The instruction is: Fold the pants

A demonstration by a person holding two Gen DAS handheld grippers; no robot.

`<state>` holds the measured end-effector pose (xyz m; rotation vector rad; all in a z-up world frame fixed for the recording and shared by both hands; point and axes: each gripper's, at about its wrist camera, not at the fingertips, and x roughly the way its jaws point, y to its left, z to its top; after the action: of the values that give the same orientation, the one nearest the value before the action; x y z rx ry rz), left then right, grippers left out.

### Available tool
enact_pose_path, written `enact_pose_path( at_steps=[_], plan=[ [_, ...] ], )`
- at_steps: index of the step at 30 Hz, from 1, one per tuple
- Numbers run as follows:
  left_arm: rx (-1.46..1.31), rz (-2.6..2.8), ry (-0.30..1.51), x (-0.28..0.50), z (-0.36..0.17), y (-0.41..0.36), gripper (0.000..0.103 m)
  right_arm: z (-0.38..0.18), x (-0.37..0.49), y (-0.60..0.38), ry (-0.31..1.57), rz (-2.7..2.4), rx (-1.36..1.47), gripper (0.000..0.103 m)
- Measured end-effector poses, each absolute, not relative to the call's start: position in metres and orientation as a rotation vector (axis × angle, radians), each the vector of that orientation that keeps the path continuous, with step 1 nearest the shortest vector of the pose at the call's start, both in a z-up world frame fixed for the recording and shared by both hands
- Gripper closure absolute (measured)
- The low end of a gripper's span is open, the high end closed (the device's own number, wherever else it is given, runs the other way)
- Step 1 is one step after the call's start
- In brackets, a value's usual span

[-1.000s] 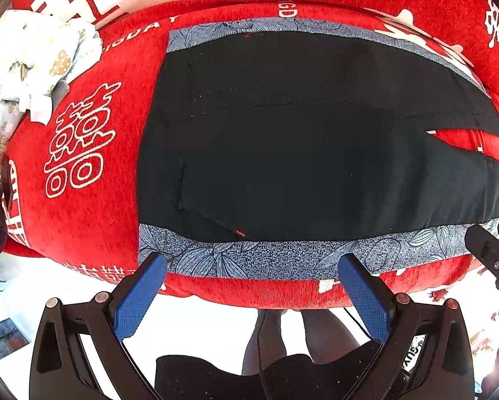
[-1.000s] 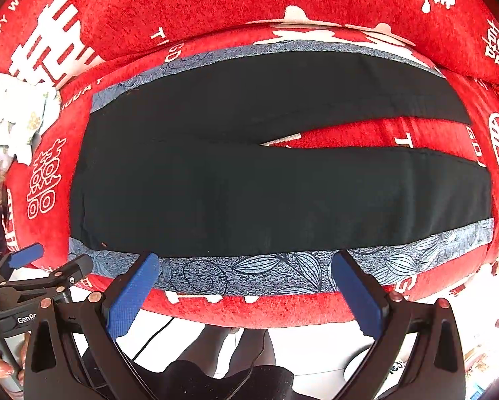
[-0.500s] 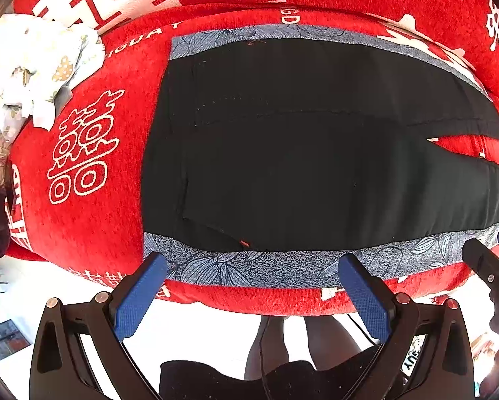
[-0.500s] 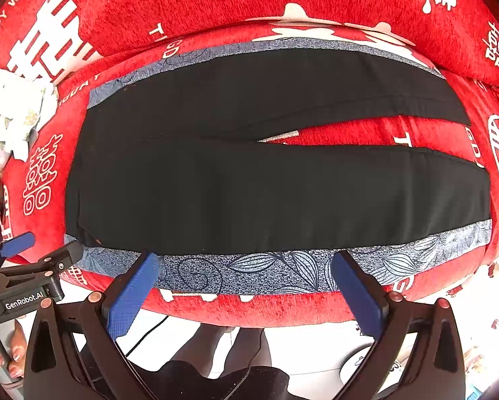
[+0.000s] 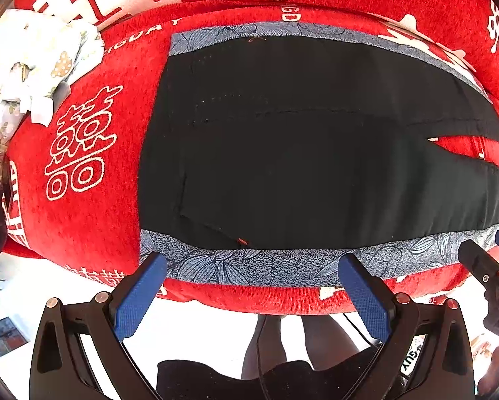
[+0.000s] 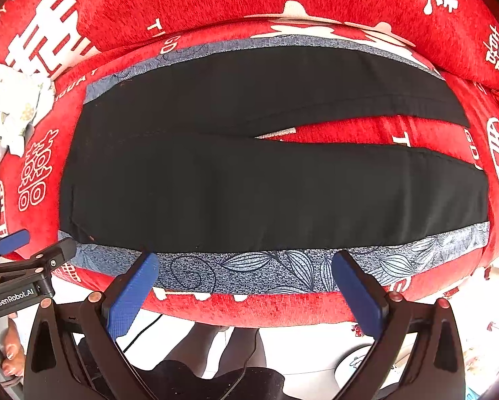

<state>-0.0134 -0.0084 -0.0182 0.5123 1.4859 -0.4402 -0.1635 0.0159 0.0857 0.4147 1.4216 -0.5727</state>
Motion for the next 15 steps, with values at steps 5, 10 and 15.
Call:
enact_pose_path(
  at_steps=[5,10,15],
  plan=[
    [0.504,-0.437,1.482,-0.0133,-0.0186,-0.0067,0.000,0.0836,-0.1650,0.0157,1.427,-0.573,0.416,0.000],
    [0.505,-0.425,1.490,-0.0133,-0.0215,-0.0051,0.000,0.0809,-0.1670,0.0124,1.430,-0.579,0.423,0.000],
    [0.503,-0.419,1.492,-0.0137,-0.0235,-0.0042,0.000,0.0795,-0.1671,0.0115,1.431,-0.580,0.419,0.000]
  ],
)
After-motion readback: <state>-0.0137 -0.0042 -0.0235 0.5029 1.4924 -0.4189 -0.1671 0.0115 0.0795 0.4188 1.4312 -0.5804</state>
